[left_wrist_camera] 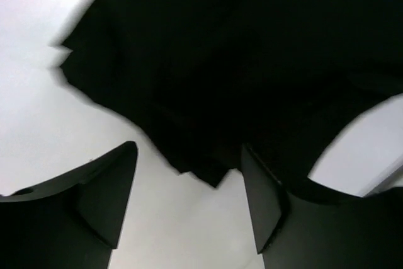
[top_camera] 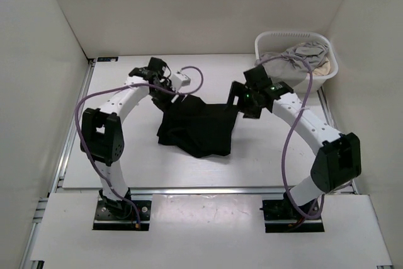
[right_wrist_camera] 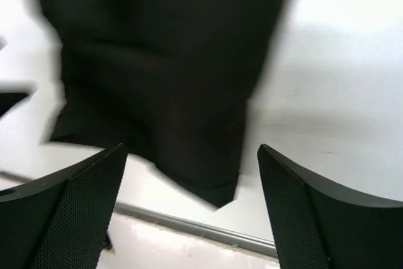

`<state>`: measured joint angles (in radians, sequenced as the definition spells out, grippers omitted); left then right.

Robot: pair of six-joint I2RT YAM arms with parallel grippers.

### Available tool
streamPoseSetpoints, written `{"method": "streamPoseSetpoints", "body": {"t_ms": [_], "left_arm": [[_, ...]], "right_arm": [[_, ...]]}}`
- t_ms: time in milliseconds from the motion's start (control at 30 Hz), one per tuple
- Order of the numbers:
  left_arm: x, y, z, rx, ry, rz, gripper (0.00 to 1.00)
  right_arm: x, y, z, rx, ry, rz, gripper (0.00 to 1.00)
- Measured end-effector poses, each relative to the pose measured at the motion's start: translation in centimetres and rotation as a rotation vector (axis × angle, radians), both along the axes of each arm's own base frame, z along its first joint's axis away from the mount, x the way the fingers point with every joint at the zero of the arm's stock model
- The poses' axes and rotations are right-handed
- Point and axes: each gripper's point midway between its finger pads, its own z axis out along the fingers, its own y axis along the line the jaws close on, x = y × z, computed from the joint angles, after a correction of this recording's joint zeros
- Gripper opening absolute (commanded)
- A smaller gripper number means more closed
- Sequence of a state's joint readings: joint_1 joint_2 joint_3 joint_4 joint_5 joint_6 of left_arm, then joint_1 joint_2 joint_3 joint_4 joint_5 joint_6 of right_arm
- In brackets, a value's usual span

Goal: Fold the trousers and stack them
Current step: Fold the trousers

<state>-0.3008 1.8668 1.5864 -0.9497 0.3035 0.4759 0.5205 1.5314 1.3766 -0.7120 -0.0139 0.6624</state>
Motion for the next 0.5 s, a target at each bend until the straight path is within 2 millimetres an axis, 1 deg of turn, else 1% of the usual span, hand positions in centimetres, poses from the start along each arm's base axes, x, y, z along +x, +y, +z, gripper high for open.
{"method": "streamPoseSetpoints", "body": {"t_ms": [33,100,133,167,200,267,333,400,500], "left_arm": [[-1.4,-0.8,-0.5,-0.023,0.031,-0.035,0.81],[-4.2,-1.6,-2.0,-0.059,0.101,-0.088,0.83],[-5.3,-1.9,-2.7,-0.074,0.125,-0.108,0.79],[-6.4,-2.1,-3.4,-0.082,0.143,-0.131,0.74],[-7.5,-2.0,-4.0,-0.083,0.157,-0.154,0.65],[-9.0,-2.0,-4.7,-0.076,0.171,-0.193,0.47],[-9.7,-1.7,-5.3,-0.060,0.171,-0.224,0.46],[-11.0,-1.1,-6.3,-0.033,0.183,-0.254,0.46],[-13.2,0.8,-7.7,0.030,0.211,-0.279,0.49]], "right_arm": [[-0.1,-0.8,-2.2,-0.009,0.043,-0.026,0.90],[-1.1,-1.2,-6.5,-0.019,0.137,-0.032,0.90],[-1.8,-1.0,-8.3,-0.018,0.183,-0.026,0.90],[-2.3,-0.7,-9.7,-0.012,0.221,-0.016,0.90],[-2.6,-0.3,-10.5,-0.001,0.245,-0.007,0.90],[-2.5,0.5,-11.2,0.026,0.253,0.007,0.90],[-2.3,1.0,-11.1,0.051,0.240,0.011,0.90],[-2.2,1.2,-11.4,0.067,0.232,0.012,0.90],[-2.9,1.1,-12.3,0.071,0.251,0.012,0.90]]}}
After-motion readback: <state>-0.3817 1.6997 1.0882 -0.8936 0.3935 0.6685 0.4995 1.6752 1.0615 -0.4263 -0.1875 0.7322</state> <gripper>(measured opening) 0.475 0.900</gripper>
